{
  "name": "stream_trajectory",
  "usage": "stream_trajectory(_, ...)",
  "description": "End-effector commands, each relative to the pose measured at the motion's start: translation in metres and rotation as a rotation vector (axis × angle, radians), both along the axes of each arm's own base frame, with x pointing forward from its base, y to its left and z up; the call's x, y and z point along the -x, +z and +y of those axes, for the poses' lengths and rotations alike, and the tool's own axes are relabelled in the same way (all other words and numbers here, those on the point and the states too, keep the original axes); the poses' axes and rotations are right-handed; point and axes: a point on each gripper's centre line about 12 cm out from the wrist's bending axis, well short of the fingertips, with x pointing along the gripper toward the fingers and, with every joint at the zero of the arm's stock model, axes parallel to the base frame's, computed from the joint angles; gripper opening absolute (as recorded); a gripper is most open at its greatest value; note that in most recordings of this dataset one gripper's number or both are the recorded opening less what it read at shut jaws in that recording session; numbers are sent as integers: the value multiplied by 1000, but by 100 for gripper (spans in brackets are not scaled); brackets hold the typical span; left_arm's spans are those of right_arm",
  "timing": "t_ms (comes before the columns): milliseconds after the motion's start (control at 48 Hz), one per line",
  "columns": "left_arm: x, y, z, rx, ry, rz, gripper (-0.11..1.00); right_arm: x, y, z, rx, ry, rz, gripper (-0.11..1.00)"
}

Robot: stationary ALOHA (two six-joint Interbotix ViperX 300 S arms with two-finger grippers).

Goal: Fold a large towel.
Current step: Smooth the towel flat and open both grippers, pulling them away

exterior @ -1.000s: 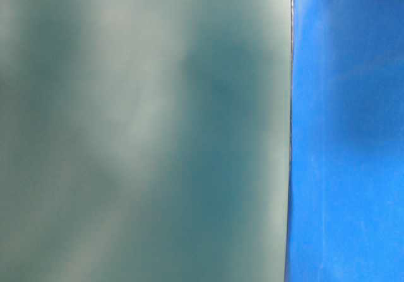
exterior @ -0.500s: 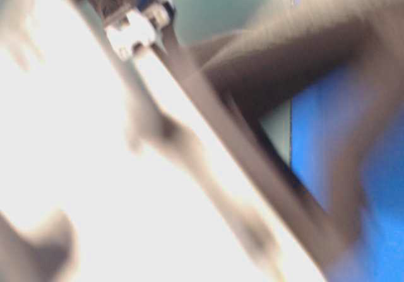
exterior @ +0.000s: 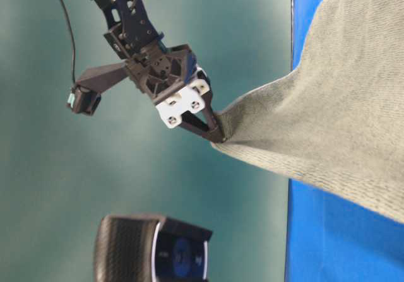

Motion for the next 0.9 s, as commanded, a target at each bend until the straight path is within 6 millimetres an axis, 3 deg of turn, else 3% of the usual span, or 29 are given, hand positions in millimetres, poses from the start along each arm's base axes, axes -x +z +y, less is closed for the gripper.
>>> stream_trajectory(0,-5,17,2,11,3,-42,3,-6,14,5,48,34,-13,2)
stream_trajectory(250,-12,22,4,-17,-21,-71,4,-7,13,7,77,52,22,3)
stream_trajectory(333,-15,24,5,-20,-20,-78,14,-7,13,7,82,56,23,5)
stream_trajectory(500,-16,30,8,-22,-17,-84,59,-7,12,8,102,70,33,53)
stream_trajectory(604,-16,38,9,-26,-17,-81,78,-6,13,9,110,75,37,69)
stream_trajectory(729,-13,52,12,-34,-21,-77,78,-5,17,13,114,82,31,64)
stream_trajectory(875,0,71,17,-59,-41,-58,77,3,36,27,131,93,14,65)
